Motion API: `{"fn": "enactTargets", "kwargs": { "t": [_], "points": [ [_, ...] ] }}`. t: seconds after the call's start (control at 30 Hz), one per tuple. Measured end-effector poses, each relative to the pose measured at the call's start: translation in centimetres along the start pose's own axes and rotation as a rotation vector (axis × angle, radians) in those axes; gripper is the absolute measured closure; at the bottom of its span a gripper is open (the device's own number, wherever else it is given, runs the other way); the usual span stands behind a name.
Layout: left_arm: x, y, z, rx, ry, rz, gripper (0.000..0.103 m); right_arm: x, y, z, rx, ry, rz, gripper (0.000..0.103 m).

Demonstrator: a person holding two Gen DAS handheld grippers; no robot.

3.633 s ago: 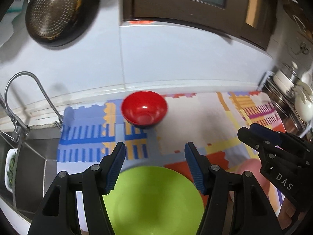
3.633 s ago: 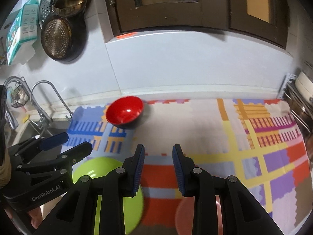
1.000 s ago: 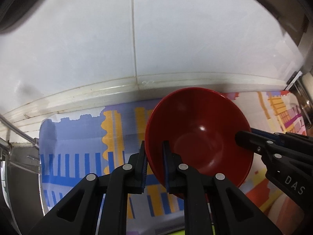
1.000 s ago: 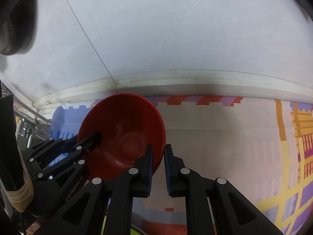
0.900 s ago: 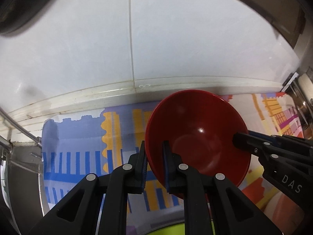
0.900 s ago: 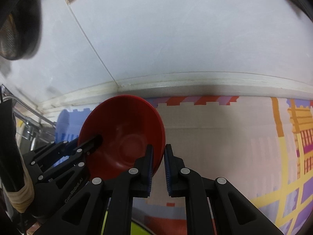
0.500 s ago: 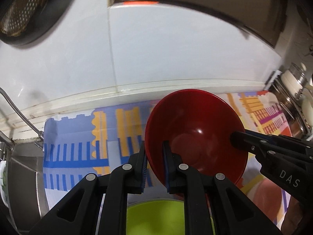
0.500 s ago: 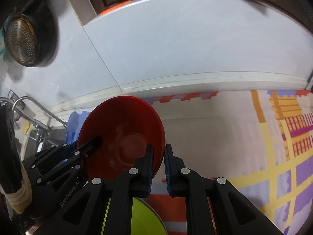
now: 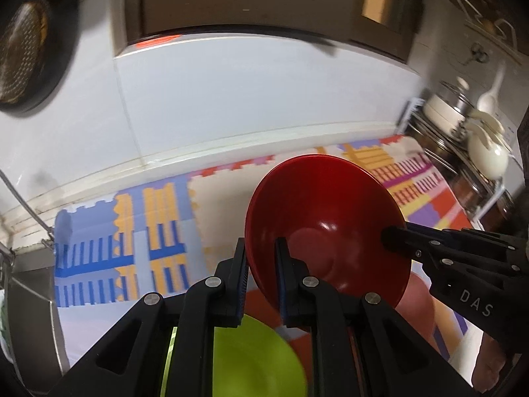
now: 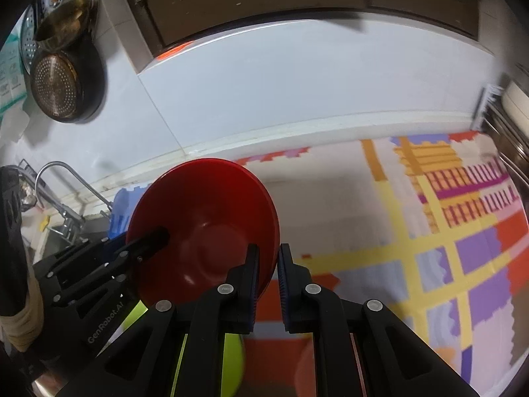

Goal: Organize plates and bowls
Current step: 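Carry the red-and-black bowl with the left gripper into the pink bowl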

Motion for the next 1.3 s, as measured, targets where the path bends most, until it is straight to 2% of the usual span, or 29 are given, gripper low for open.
{"fn": "enactTargets", "kwargs": {
  "t": [0.3,0.67,1.03,1.3],
  "points": [
    [-5.1,0.2,-0.6,0.021,-0.056,-0.081,0.086,-4.8,3.9,-2.8,-0.032,-0.055,-0.064,0.091],
    [-9.9,-1.2,-2.5,0.094,-0.103,-0.143,0.086,-9.3,5.5,-5.5,-0.016,-0.116,-0.114,0.09],
    [-12.1,-3.5,-4.5,0.184,-0.129,-0.148,0.086,-12.0,4.3,-7.7,0.044,-0.147,-0.127,0.09],
    [-12.8,-4.5,-5.3,0.209,-0.157,-0.12,0.086,-13.0,3.1,-8.8,0.091,-0.161,-0.123,0.09]
  ]
}}
Point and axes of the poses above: each gripper's, at about its wrist camera, not at the fingertips, and y roughly against the way its jaws point, x to its left, z to its top, the point moved 2 cm from there along -y, roughly the way its jaws point, and after that the axes turned 8 degrees about -y, right-handed, at the moved point
